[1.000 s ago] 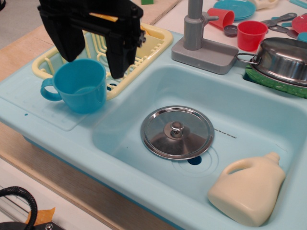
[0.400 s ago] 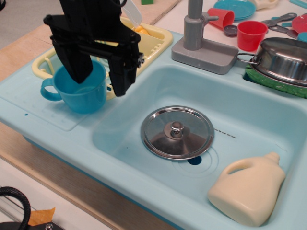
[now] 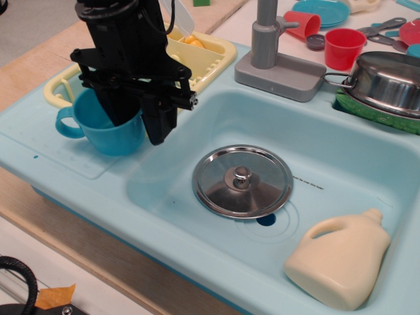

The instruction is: Put cup from anywhere into sink

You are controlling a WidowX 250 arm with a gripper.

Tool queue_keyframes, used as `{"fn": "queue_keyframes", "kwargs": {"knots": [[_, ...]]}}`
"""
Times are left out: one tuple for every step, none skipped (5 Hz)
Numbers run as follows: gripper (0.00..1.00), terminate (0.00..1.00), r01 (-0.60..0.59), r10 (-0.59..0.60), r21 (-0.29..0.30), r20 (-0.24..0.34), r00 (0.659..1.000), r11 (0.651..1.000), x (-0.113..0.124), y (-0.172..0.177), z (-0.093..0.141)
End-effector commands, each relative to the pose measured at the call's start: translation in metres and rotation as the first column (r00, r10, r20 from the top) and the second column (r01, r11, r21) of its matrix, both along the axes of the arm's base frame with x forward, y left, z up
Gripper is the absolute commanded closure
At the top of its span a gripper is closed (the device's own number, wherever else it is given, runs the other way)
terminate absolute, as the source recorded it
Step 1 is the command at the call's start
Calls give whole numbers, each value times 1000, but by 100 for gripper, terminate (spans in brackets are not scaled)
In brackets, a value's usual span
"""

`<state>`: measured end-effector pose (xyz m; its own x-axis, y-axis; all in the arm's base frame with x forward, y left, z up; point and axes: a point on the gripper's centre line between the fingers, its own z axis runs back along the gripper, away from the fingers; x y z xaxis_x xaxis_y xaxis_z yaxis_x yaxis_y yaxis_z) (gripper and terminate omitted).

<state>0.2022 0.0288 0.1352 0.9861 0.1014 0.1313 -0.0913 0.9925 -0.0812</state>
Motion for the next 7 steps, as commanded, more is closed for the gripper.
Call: {"fn": "queue_keyframes", "kwargs": {"knots": [[100,0,-23,23,-10,15,1000,1000,-1,1,0],[100,0,-19,19,-12,16,1000,1000,-1,-5,7],[100,0,1,-1,-2,53,999,1000,3,-28,26],[100,0,25,-24,-10,94,995,1000,11,-58,46],[100,0,57,-48,-58,148,988,997,19,-94,51],[100,0,99,-80,-116,158,984,988,27,-128,42],[0,0,183,-156,-176,156,975,967,34,-157,29]]}}
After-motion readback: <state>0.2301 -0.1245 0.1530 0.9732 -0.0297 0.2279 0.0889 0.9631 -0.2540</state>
